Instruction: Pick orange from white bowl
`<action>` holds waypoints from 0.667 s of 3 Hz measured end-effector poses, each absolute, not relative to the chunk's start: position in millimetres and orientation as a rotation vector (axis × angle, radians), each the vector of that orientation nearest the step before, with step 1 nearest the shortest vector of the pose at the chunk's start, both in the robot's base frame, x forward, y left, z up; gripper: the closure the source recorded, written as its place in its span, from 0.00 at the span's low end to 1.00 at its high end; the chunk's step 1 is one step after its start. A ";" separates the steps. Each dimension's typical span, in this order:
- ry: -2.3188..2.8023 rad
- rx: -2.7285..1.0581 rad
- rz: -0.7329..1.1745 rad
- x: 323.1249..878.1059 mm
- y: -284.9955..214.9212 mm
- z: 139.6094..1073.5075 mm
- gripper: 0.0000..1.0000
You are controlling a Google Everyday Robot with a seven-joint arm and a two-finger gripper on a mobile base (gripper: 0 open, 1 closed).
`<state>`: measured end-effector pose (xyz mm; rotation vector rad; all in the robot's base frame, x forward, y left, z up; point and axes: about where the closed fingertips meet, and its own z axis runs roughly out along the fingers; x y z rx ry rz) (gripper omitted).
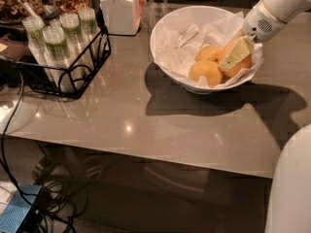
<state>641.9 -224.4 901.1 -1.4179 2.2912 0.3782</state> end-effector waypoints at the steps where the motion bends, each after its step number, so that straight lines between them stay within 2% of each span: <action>1: 2.215 -1.379 0.351 634.7 -228.7 929.0 1.00; 2: 2.025 -1.313 0.378 610.7 -237.5 980.1 1.00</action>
Offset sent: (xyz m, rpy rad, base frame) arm -0.0894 -0.0405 0.1565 0.3847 -0.4223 0.0181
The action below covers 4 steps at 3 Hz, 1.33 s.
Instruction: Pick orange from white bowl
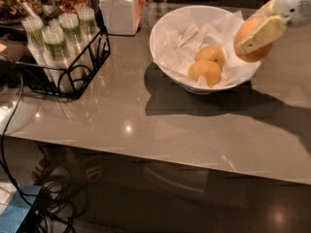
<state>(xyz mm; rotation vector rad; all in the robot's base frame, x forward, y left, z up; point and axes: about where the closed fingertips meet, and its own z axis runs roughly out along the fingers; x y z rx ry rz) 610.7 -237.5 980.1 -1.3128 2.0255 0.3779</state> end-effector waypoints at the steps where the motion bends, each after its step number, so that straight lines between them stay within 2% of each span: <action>1: 1.846 -1.242 0.449 566.7 -252.7 1022.0 1.00; 2: 1.730 -1.161 0.505 523.9 -267.9 1040.6 1.00; 4: 1.735 -1.161 0.533 522.8 -269.1 1035.4 1.00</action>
Offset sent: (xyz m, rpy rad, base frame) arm -0.1502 -0.0566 0.0729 0.4259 -0.2678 0.0117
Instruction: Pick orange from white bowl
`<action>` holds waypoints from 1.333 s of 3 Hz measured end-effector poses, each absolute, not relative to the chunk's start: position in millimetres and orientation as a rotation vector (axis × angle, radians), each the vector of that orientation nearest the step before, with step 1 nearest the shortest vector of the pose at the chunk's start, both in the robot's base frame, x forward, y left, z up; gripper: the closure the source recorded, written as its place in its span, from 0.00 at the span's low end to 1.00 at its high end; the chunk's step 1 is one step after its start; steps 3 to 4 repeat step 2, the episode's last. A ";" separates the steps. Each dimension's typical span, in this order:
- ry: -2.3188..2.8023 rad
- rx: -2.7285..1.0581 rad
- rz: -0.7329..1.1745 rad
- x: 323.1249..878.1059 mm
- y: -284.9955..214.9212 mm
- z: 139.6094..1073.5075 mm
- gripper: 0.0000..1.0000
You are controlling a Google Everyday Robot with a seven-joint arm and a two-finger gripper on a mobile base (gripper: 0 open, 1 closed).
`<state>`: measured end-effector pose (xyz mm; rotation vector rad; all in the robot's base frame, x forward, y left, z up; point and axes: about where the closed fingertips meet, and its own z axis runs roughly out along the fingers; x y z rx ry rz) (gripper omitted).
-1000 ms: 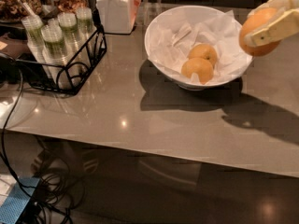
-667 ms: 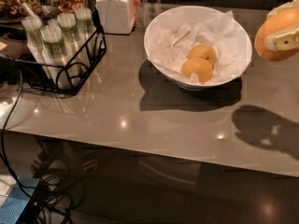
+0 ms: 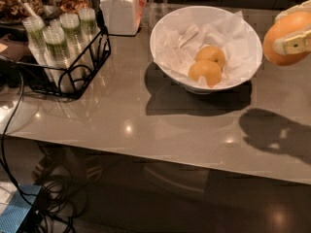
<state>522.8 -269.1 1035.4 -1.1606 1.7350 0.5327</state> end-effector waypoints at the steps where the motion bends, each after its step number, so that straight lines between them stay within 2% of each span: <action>1: 1.782 -1.215 0.611 533.8 -250.8 1013.3 1.00; 4: 1.782 -1.223 0.619 533.9 -247.7 1012.5 1.00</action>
Offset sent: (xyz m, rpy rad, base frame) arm 0.0093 0.0148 -0.0186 -0.0115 0.0683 0.0458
